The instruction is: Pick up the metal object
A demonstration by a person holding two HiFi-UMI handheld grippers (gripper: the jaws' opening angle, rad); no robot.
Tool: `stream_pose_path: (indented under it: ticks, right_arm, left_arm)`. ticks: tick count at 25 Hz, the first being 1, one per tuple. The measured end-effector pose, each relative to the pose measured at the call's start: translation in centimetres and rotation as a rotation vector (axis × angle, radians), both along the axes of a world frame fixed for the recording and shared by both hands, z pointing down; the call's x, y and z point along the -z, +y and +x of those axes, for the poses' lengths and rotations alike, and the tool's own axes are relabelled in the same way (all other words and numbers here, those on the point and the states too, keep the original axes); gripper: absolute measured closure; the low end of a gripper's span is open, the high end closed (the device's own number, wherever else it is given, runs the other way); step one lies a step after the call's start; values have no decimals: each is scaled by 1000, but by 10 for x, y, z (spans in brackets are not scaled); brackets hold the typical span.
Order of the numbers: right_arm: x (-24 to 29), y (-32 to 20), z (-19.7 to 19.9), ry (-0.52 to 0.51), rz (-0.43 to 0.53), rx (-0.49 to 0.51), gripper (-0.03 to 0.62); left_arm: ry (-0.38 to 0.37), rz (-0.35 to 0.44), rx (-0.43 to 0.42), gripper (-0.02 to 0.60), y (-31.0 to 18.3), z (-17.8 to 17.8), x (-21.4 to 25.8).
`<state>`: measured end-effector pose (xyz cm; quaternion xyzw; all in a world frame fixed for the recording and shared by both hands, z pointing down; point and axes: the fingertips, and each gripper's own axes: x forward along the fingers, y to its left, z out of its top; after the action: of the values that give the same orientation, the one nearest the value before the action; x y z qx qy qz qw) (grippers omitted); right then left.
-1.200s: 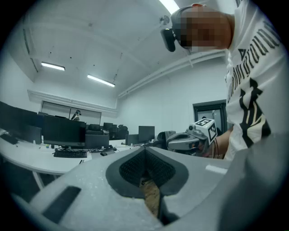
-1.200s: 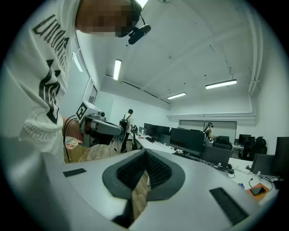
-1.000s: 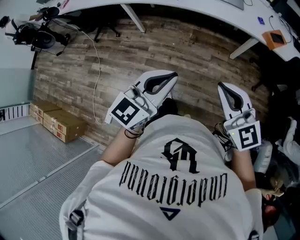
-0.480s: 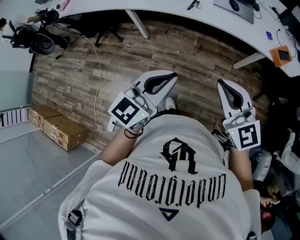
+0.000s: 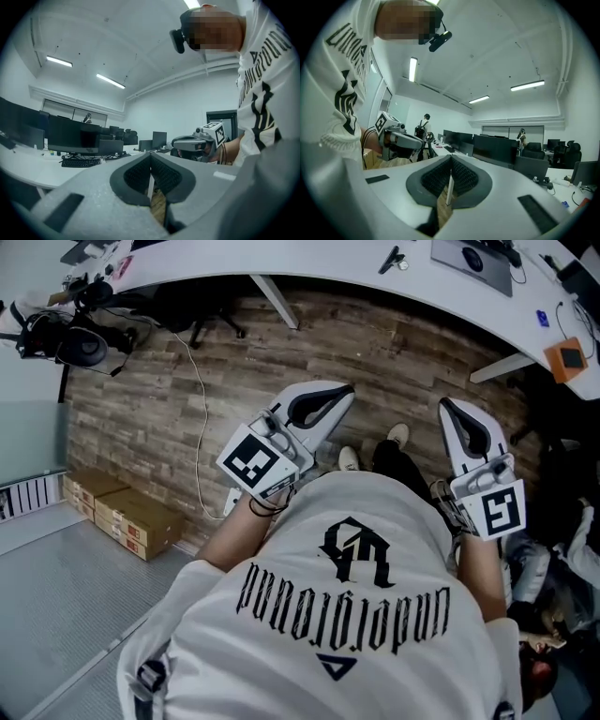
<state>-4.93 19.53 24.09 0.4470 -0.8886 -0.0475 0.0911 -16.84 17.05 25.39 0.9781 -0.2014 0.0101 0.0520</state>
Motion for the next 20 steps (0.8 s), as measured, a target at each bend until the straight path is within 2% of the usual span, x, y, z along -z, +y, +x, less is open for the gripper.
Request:
stream_pose_path:
  ticks: [10,20]
  right_arm:
    - [-9,-57,13,0,-11,45,579]
    - [-13,-132,60,30,-36,85,579]
  left_arm:
    - [-24,2,29,566,-45,14,-4]
    - [-42,-12,65,566,-109,50,-8]
